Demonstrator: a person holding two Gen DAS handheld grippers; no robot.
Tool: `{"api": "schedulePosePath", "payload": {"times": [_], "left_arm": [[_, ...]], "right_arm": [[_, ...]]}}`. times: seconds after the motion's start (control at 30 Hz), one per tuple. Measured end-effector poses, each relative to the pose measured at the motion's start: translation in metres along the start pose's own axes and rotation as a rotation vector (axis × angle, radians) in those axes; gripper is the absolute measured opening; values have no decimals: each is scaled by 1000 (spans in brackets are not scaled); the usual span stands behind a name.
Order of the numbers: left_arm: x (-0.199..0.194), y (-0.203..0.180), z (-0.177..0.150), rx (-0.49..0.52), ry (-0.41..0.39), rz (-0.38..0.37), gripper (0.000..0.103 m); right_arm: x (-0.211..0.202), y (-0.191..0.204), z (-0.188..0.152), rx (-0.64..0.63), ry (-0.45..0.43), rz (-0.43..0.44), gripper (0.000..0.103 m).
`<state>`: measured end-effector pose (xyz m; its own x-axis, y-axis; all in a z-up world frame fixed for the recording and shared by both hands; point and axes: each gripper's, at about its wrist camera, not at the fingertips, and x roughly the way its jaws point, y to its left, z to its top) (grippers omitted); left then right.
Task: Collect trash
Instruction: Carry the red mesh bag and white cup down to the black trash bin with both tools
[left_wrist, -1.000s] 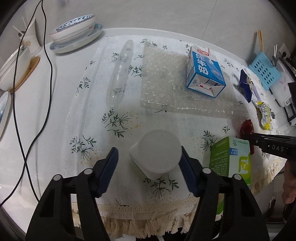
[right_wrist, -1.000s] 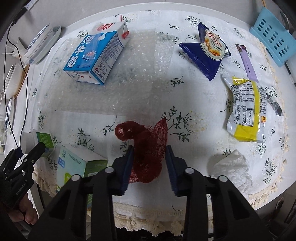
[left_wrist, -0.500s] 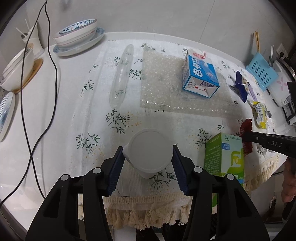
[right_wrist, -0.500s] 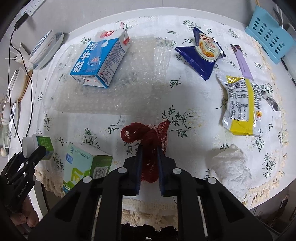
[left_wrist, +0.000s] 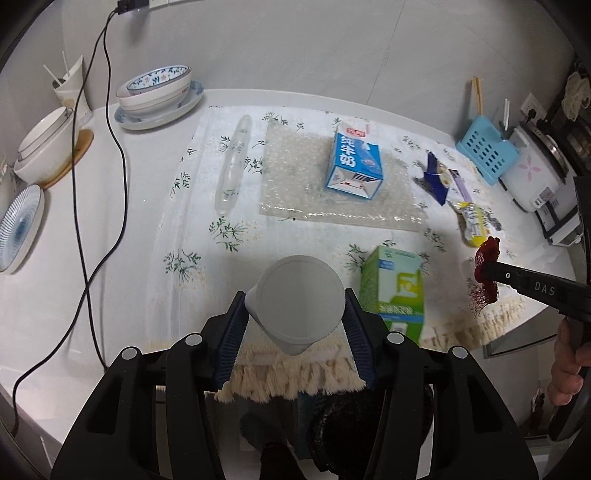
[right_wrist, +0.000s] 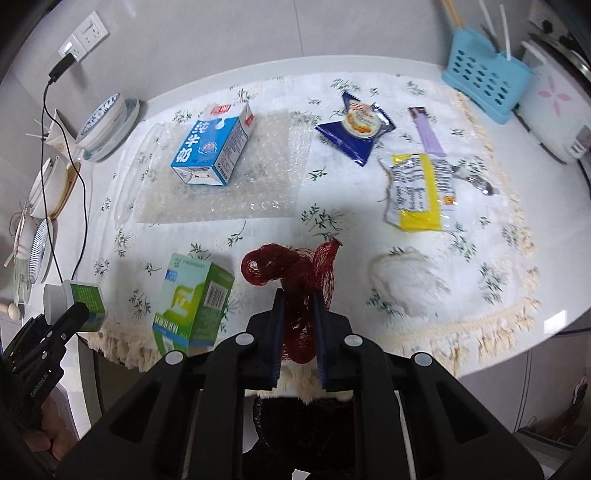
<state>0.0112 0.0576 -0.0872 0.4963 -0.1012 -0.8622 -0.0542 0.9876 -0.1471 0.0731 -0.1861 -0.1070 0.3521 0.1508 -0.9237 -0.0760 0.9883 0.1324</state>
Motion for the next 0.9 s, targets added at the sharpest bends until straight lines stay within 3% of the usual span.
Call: {"api": "schedulePosePath", "payload": {"times": [0.2, 0.5, 0.9], "left_arm": [[-36, -18, -23, 13, -15, -54, 50], [-64, -55, -78, -10, -33, -49, 50], [-67, -96, -143, -24, -24, -66, 50]], "right_arm": [[-45, -11, -33, 3, -68, 6, 13], [-90, -35, -88, -92, -125, 19, 14], [-81, -71, -158, -121, -86, 58, 14]]}}
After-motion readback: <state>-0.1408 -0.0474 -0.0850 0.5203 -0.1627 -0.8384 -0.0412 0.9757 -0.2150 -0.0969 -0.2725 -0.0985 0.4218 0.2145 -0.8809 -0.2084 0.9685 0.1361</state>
